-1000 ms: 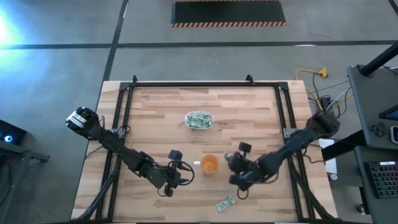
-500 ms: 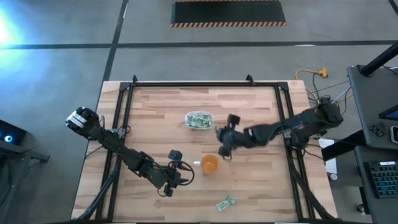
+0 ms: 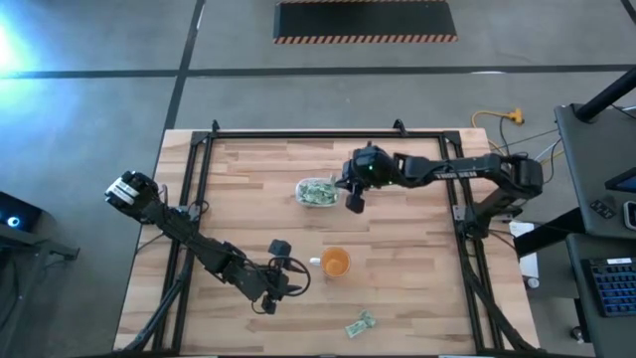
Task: Pick and place Stevia / Truvia into bins
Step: Put the stevia packet into the transparent bin
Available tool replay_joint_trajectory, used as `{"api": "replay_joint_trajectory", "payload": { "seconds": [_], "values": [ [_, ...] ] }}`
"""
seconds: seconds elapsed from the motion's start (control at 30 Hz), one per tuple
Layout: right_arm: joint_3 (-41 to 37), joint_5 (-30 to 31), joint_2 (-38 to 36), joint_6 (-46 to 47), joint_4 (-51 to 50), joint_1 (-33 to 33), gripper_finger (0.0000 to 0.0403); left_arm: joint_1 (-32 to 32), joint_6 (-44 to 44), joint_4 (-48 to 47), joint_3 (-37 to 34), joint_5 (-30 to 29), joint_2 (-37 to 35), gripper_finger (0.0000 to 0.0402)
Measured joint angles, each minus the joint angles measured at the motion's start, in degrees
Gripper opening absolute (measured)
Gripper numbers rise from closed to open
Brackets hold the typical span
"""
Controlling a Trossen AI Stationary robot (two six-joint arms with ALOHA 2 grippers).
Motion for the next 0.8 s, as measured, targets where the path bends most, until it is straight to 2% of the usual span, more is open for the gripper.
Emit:
{"api": "replay_joint_trajectory", "payload": {
  "seconds": [0.23,0.5,0.6,0.8],
  "values": [
    [1.0,-6.4,3.7,0.0,5.4,-1.1,0.0009,0.1,0.1,1.3,0.0,-0.1,0.0,0.0183],
    [5.4,-6.5,9.4,-0.6,4.7,-1.2,0.0015,0.1,0.0,1.5,0.0,-0.1,0.0,0.0183],
    [6.7,-6.8,9.6,-1.0,3.5,-1.3,0.0041,0.1,0.0,1.3,0.0,-0.2,0.0,0.0183],
    [10.2,-6.8,9.6,-1.0,-2.5,-1.3,0.0119,0.1,0.0,1.3,0.0,-0.2,0.0,0.0183]
  ]
}}
